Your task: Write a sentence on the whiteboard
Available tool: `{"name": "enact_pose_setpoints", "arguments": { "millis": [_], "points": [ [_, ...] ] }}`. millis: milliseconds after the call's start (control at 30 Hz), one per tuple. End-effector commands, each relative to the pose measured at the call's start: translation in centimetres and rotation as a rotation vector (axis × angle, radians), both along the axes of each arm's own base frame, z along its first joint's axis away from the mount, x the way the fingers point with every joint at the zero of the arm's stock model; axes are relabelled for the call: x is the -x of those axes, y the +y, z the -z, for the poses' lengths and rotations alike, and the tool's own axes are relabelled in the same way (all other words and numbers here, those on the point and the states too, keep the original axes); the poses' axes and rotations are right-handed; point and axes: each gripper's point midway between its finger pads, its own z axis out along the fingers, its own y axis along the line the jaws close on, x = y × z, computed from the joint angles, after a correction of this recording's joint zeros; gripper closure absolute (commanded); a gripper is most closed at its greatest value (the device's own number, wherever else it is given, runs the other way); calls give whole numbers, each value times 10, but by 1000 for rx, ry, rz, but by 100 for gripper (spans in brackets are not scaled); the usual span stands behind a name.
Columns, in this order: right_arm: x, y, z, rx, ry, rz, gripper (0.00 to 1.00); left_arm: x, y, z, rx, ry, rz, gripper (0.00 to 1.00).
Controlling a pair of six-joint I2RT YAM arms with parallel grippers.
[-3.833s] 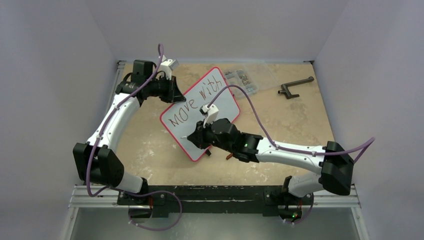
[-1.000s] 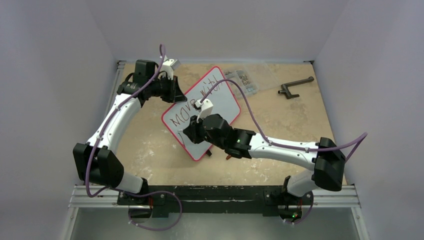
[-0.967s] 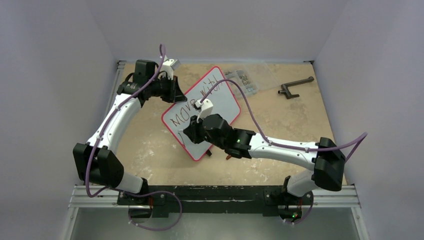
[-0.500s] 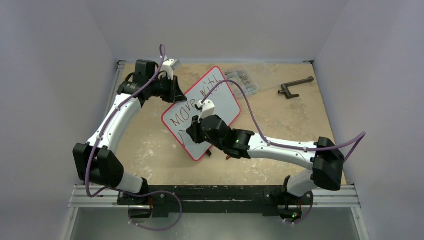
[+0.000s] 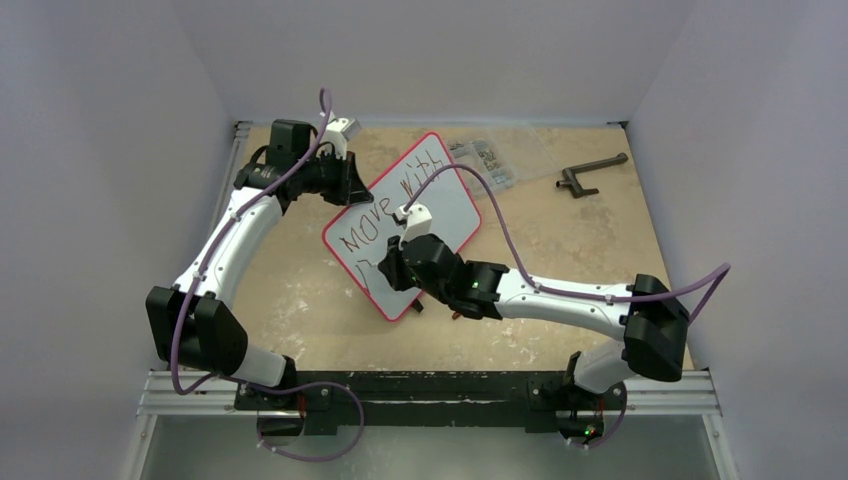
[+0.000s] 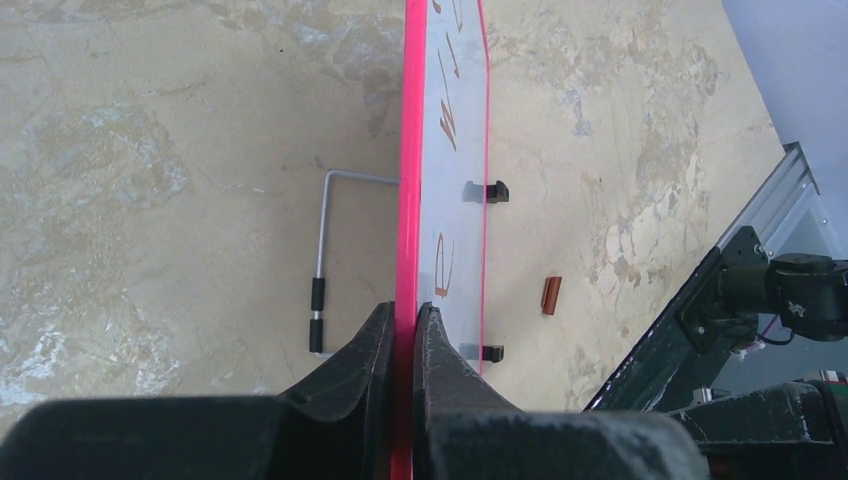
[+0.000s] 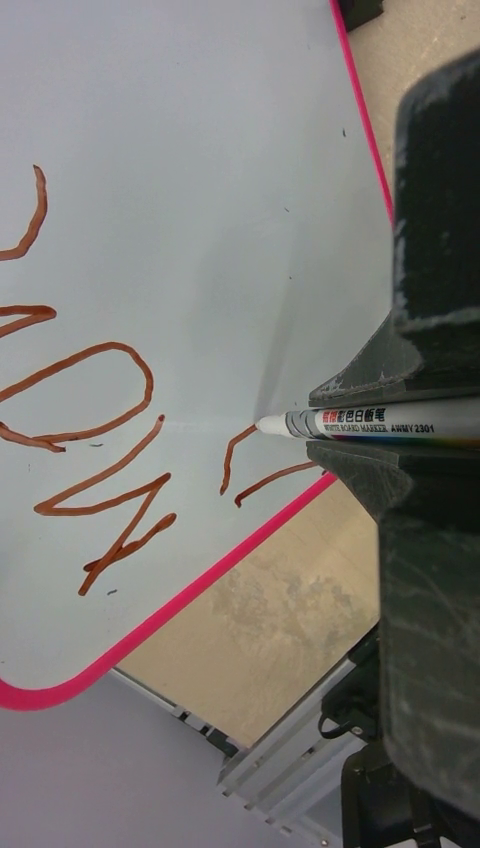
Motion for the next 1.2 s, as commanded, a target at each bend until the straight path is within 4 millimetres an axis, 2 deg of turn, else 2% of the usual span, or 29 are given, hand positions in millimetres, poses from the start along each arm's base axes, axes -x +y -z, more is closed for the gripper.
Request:
{"name": "enact_pose_setpoints", "arguments": {
  "millis": [0, 233, 467, 733, 833, 1033, 1167],
  "points": [
    [6, 8, 6, -16, -1, -61, 100, -5, 10, 0, -71, -58, -31, 100],
    [14, 24, -11, -72, -22, -148, 100, -4, 10, 0, -76, -59, -30, 100],
    [12, 27, -24, -88, -40, -151, 100, -4, 10, 0, -78, -58, -32, 100],
    [13, 7, -45, -122, -64, -106, 100, -5, 11, 0, -84, -62, -35, 100],
    [7, -4, -53, -134, -95, -57, 100, -5, 11, 0, -87, -61, -36, 100],
    [-11, -13, -53, -85, -101, 37, 100, -4, 11, 1, -88, -60, -35, 100],
    [-16, -18, -43, -56, -83, 64, 100, -4, 10, 2, -89, -58, -34, 100]
  ]
}}
